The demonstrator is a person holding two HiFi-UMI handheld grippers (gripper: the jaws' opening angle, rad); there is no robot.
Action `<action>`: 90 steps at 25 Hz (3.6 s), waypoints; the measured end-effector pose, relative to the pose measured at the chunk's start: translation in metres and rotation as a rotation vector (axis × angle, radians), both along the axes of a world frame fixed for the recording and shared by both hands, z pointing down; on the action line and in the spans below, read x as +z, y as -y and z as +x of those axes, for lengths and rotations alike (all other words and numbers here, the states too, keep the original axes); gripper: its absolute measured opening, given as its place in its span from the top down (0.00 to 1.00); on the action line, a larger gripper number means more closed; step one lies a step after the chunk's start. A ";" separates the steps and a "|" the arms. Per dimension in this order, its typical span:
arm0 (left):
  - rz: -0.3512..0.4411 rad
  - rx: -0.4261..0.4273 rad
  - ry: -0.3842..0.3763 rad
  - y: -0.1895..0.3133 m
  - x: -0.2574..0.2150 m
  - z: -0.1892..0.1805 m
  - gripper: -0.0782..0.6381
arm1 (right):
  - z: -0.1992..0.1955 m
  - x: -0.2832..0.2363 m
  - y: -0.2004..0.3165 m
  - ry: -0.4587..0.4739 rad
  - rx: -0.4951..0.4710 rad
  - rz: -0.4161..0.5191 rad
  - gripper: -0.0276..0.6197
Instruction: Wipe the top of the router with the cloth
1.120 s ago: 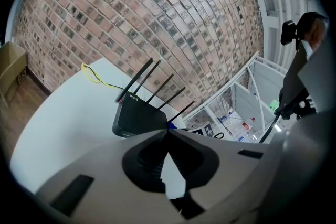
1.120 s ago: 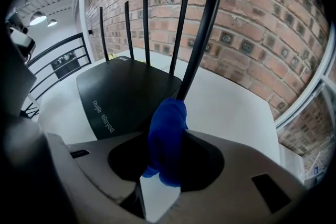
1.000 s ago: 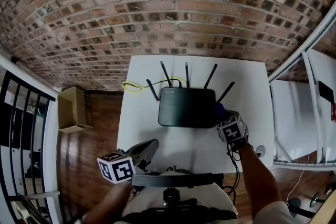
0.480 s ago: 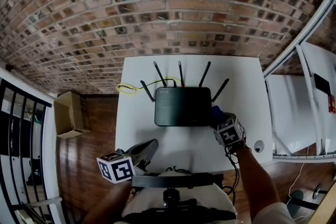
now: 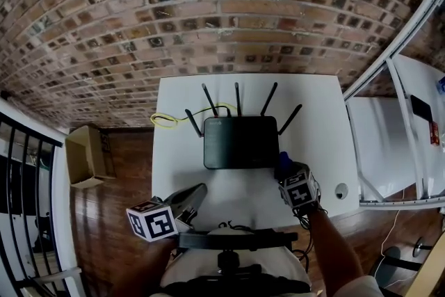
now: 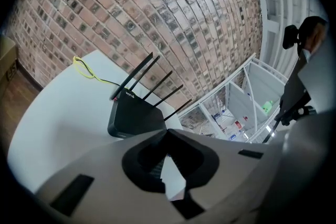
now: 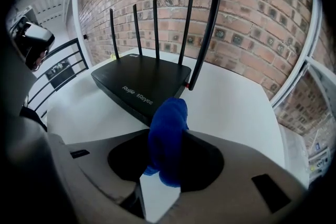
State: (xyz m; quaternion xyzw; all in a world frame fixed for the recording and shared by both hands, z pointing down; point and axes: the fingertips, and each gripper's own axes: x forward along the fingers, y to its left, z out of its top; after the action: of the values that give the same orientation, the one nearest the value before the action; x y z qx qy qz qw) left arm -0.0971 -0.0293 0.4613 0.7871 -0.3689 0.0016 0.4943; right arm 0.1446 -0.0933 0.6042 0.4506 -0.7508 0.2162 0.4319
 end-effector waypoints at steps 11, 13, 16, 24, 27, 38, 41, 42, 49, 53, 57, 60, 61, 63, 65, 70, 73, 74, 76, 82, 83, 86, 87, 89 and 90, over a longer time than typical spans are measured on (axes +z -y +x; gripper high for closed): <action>-0.013 0.041 -0.048 0.013 0.004 -0.028 0.86 | -0.022 0.005 -0.016 -0.022 0.152 -0.029 0.73; -0.014 0.049 -0.051 0.015 0.005 -0.034 0.86 | -0.027 0.006 -0.018 -0.025 0.186 -0.041 0.73; -0.012 0.060 -0.051 0.019 0.007 -0.045 0.86 | -0.035 0.007 -0.020 -0.037 0.221 -0.061 0.74; -0.015 0.092 -0.065 0.026 0.012 -0.072 0.86 | -0.067 0.015 -0.029 -0.009 0.284 -0.111 0.73; -0.011 0.113 -0.056 0.027 0.013 -0.080 0.86 | -0.066 0.023 -0.035 -0.013 0.305 -0.139 0.74; -0.003 0.142 -0.073 0.017 0.009 -0.097 0.86 | -0.112 0.022 -0.041 -0.016 0.251 -0.133 0.74; -0.006 0.144 -0.076 0.012 0.008 -0.103 0.86 | -0.131 0.019 -0.042 -0.031 0.217 -0.125 0.73; -0.004 0.142 -0.072 0.011 0.008 -0.106 0.86 | -0.137 0.015 -0.037 -0.036 0.201 -0.097 0.74; 0.001 0.133 -0.076 0.002 0.007 -0.119 0.86 | -0.179 0.006 -0.033 -0.047 0.113 -0.047 0.74; 0.001 0.128 -0.082 -0.002 0.007 -0.124 0.86 | -0.201 0.009 -0.035 -0.050 0.074 -0.047 0.73; 0.003 0.133 -0.083 -0.004 0.007 -0.126 0.86 | -0.224 0.007 -0.038 -0.037 0.032 -0.054 0.74; 0.006 0.133 -0.080 -0.006 0.007 -0.128 0.86 | -0.233 0.008 -0.040 -0.038 0.008 -0.056 0.73; 0.005 0.131 -0.080 -0.006 0.007 -0.129 0.86 | -0.236 0.008 -0.041 -0.036 0.004 -0.058 0.74; 0.003 0.127 -0.079 -0.006 0.008 -0.130 0.86 | -0.240 0.007 -0.041 -0.036 0.000 -0.058 0.74; 0.001 0.125 -0.079 -0.005 0.009 -0.131 0.86 | -0.242 0.008 -0.040 -0.036 -0.001 -0.056 0.73; 0.004 0.114 -0.078 -0.003 0.010 -0.135 0.86 | -0.248 0.009 -0.039 -0.035 -0.007 -0.052 0.73; 0.001 0.119 -0.083 -0.004 0.011 -0.131 0.86 | -0.259 0.007 -0.040 -0.020 -0.031 -0.050 0.74; 0.000 0.122 -0.083 -0.004 0.011 -0.130 0.86 | -0.263 0.006 -0.040 -0.015 -0.040 -0.049 0.74; 0.001 0.129 -0.081 -0.004 0.012 -0.127 0.86 | -0.268 0.005 -0.041 -0.010 -0.055 -0.049 0.73; 0.001 0.138 -0.077 -0.006 0.012 -0.123 0.86 | -0.275 0.002 -0.042 0.003 -0.075 -0.049 0.73; -0.002 0.139 -0.080 -0.007 0.011 -0.122 0.86 | -0.276 0.002 -0.042 0.004 -0.077 -0.049 0.73; -0.005 0.138 -0.083 -0.008 0.011 -0.122 0.86 | -0.281 -0.001 -0.042 0.016 -0.087 -0.046 0.74; -0.005 0.137 -0.082 -0.008 0.011 -0.123 0.86 | -0.282 -0.002 -0.042 0.019 -0.090 -0.043 0.73; -0.004 0.134 -0.083 -0.008 0.011 -0.124 0.86 | -0.286 -0.003 -0.042 0.025 -0.095 -0.037 0.73; -0.004 0.132 -0.083 -0.008 0.011 -0.125 0.86 | -0.287 -0.003 -0.041 0.029 -0.096 -0.036 0.74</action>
State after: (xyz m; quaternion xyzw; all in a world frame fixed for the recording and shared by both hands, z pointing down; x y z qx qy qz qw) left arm -0.2219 -0.0208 0.4727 0.8082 -0.2954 0.0024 0.5094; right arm -0.1426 -0.0520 0.6010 0.4031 -0.7737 0.2150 0.4389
